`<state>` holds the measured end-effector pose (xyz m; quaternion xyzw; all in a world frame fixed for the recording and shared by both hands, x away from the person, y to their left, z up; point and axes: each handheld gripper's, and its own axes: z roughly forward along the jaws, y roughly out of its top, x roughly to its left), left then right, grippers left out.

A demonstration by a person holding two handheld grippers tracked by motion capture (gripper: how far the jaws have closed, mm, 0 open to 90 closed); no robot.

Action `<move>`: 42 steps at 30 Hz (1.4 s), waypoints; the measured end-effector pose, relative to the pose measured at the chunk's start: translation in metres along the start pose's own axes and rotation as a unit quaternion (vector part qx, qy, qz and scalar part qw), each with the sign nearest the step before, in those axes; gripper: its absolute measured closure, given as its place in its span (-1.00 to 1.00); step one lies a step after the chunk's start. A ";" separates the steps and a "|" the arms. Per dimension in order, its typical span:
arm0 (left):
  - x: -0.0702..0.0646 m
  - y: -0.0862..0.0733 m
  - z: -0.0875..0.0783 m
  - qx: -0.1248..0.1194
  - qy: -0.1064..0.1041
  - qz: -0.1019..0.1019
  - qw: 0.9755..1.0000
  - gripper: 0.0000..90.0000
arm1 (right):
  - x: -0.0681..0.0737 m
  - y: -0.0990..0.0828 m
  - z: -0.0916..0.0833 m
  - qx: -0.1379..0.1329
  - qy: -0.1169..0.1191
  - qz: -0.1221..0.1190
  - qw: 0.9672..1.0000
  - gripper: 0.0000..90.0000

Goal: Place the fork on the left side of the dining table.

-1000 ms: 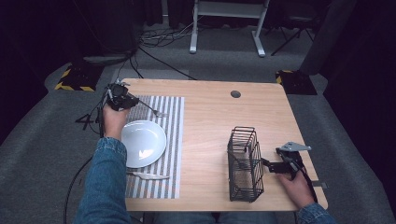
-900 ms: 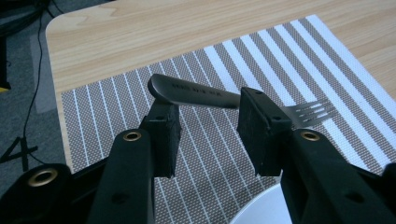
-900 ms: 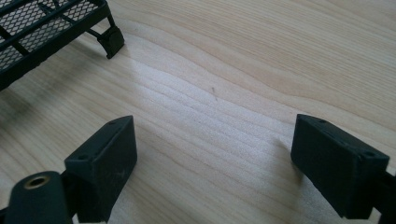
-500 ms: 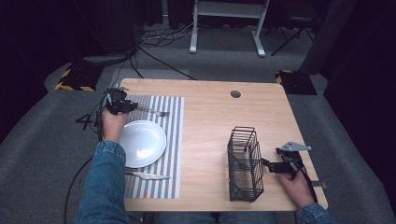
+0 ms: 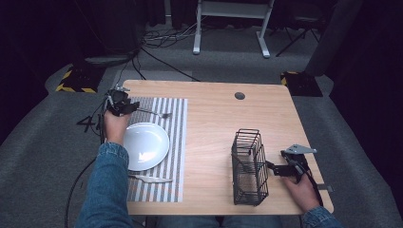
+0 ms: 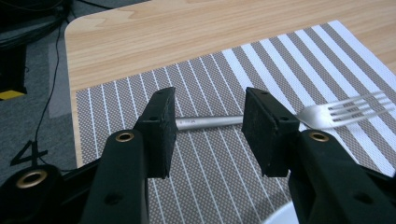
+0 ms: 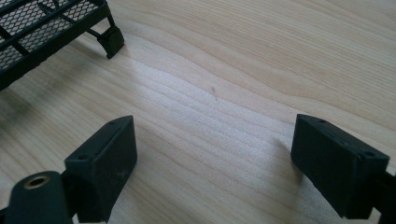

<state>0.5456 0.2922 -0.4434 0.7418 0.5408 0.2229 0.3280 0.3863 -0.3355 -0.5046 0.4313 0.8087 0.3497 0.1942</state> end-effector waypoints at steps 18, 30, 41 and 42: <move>0.004 0.005 0.062 0.043 0.021 -0.018 0.999 0.08 | 0.001 0.000 0.000 0.000 -0.004 0.002 1.000 -0.68; 0.006 0.005 0.071 0.078 0.027 -0.026 0.996 0.05 | 0.001 0.000 0.000 0.000 -0.005 0.004 1.000 -0.68; 0.005 0.006 0.063 0.115 0.017 -0.030 0.993 0.09 | 0.001 0.000 0.000 0.000 -0.005 0.004 1.000 -0.68; 0.005 0.005 0.062 0.117 0.016 -0.028 0.993 0.08 | 0.001 0.000 0.000 0.000 -0.005 0.003 1.000 -0.68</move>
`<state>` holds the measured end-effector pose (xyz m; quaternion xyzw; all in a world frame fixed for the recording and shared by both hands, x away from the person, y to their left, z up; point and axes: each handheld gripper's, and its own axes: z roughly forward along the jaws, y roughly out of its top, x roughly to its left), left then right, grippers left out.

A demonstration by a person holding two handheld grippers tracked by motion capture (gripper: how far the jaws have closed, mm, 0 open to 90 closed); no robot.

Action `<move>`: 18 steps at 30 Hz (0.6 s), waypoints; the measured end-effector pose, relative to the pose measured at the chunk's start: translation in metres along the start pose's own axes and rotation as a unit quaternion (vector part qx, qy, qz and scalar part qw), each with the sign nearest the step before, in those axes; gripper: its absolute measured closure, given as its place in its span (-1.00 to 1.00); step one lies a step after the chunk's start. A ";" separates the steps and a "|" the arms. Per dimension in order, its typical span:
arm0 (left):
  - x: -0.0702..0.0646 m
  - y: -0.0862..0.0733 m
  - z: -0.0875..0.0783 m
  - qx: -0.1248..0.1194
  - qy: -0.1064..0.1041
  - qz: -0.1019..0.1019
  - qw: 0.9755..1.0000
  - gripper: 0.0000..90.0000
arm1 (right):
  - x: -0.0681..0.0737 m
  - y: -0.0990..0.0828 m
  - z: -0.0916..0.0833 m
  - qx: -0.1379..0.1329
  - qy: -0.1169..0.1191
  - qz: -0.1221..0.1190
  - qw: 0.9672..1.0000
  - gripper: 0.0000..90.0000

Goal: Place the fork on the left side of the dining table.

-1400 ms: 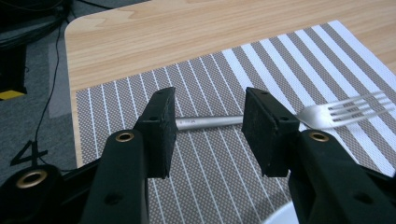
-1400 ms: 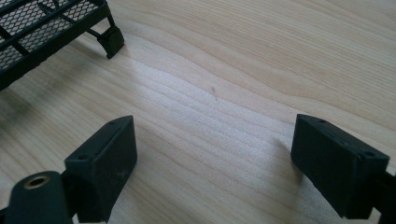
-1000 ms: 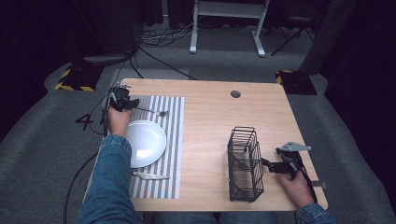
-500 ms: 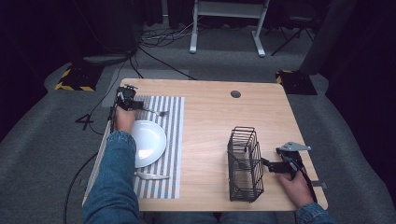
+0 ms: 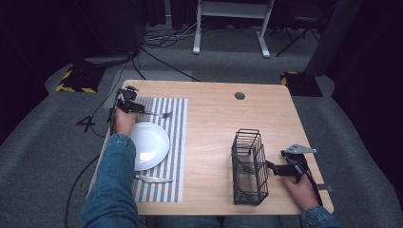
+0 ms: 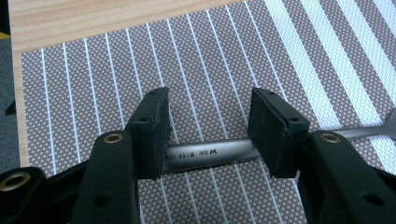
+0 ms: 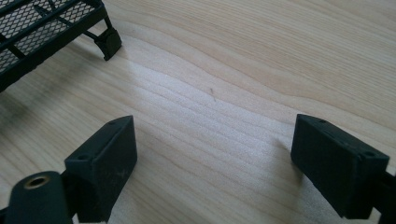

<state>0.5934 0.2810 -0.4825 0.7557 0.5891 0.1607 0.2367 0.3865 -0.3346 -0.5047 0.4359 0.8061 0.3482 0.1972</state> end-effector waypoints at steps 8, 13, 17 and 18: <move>0.000 -0.006 -0.006 0.008 -0.002 0.003 1.000 0.09 | 0.000 0.000 0.000 0.000 0.000 0.000 1.000 -0.68; -0.001 -0.007 -0.008 0.000 0.017 0.010 1.000 0.06 | 0.000 0.000 0.000 0.000 0.000 0.000 1.000 -0.68; 0.003 -0.006 -0.020 -0.022 0.012 0.002 1.000 0.08 | 0.000 0.000 0.000 0.000 0.000 0.000 1.000 -0.68; 0.004 -0.006 -0.024 -0.029 0.009 0.001 1.000 0.07 | 0.000 0.000 0.000 0.000 0.000 0.000 1.000 -0.68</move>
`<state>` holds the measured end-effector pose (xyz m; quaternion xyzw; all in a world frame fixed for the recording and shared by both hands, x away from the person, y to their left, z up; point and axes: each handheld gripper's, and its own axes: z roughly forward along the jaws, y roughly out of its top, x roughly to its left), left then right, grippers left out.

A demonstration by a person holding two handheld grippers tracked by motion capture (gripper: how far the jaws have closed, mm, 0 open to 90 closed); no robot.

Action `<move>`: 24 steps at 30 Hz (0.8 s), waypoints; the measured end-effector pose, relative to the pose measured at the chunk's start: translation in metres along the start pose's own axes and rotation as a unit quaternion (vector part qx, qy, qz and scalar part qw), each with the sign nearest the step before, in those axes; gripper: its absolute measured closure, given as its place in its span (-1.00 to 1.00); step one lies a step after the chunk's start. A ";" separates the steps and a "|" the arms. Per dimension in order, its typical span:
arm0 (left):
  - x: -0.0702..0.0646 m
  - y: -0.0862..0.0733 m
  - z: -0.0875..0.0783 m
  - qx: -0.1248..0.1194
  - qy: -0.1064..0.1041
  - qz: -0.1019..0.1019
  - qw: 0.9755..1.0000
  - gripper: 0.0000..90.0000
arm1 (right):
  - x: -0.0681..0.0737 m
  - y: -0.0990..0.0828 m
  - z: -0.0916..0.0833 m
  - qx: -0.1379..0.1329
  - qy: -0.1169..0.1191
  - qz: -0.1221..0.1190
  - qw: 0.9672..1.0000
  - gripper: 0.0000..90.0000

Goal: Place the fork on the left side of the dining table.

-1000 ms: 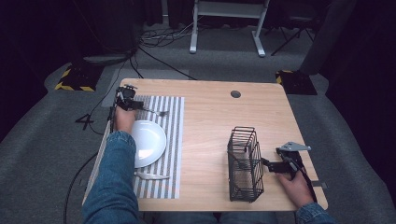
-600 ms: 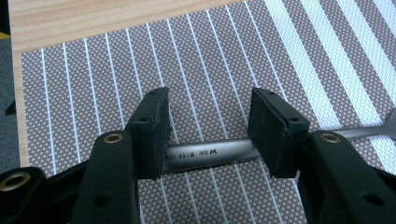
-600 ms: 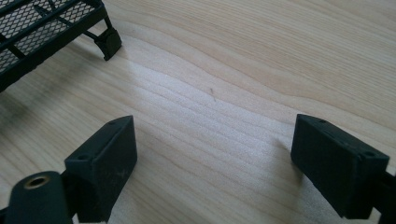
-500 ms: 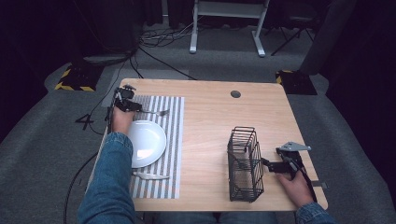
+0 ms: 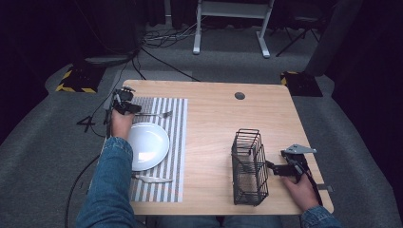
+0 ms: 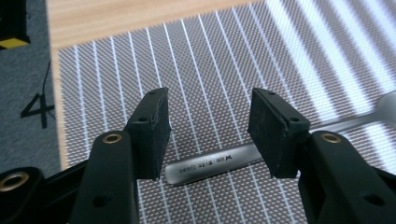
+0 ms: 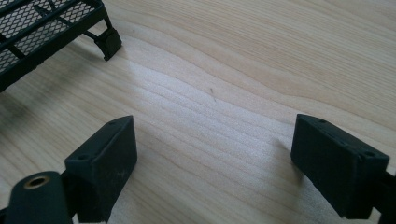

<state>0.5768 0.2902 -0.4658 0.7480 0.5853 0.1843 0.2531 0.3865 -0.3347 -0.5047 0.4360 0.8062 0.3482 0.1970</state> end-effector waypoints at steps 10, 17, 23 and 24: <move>-0.014 0.007 -0.040 -0.043 -0.031 0.018 0.998 0.00 | 0.000 0.000 0.000 0.000 0.000 0.000 1.000 -0.68; -0.027 0.008 -0.085 -0.068 -0.045 0.029 0.996 -0.06 | 0.000 0.000 0.000 0.000 0.000 0.000 1.000 -0.68; -0.041 -0.001 -0.122 -0.092 -0.054 0.043 0.993 -0.07 | -0.001 0.000 0.000 -0.001 0.004 -0.003 1.000 -0.68; -0.044 -0.003 -0.128 -0.096 -0.056 0.045 0.993 -0.07 | -0.001 0.000 0.000 -0.001 0.004 -0.003 1.000 -0.68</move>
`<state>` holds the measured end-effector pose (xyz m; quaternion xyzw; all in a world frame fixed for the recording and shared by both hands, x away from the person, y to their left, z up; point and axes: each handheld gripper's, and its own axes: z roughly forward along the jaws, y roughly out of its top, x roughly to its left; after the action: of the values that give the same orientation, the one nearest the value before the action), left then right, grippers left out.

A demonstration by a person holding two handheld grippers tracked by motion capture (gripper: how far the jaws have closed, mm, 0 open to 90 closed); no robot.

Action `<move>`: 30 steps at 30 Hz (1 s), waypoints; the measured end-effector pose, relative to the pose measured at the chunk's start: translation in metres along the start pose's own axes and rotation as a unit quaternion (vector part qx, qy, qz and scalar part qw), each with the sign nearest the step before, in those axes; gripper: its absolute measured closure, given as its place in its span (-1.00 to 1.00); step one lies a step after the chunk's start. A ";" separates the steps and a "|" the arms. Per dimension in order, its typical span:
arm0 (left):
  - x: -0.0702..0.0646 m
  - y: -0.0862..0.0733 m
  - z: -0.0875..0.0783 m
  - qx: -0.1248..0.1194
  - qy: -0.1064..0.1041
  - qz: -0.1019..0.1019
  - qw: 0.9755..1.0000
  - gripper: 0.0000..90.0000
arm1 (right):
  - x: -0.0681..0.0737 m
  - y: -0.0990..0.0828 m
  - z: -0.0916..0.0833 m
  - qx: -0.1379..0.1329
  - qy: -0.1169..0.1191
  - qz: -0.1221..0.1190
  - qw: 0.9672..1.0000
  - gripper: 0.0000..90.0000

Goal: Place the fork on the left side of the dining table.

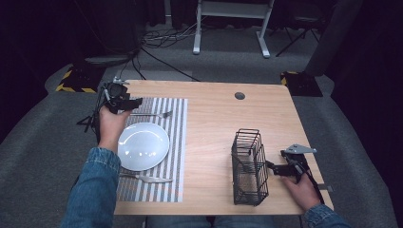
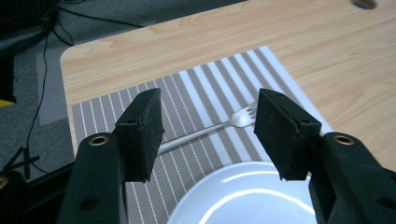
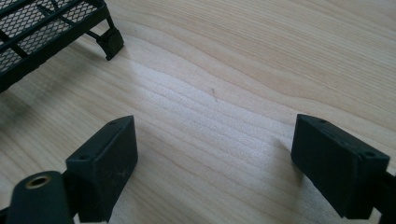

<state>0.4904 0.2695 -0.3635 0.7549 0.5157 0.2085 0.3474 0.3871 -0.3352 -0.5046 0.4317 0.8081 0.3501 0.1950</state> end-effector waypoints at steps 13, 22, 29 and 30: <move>-0.052 -0.010 -0.062 -0.031 -0.031 0.043 0.998 -0.10 | 0.000 -0.001 -0.001 0.001 0.002 0.000 1.000 -0.68; -0.087 -0.026 -0.090 -0.052 -0.058 0.067 0.995 -0.14 | 0.000 -0.001 -0.001 0.000 0.002 0.000 1.000 -0.68; -0.105 -0.045 -0.106 -0.082 -0.083 0.064 0.991 -0.14 | 0.000 -0.001 -0.001 0.001 0.003 0.000 1.000 -0.68; -0.108 -0.048 -0.107 -0.085 -0.088 0.065 0.990 -0.14 | 0.000 -0.001 -0.001 0.001 0.003 0.000 1.000 -0.68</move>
<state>0.3468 0.2138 -0.3225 0.7703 0.4131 0.2066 0.4397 0.3861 -0.3357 -0.5046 0.4305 0.8090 0.3510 0.1922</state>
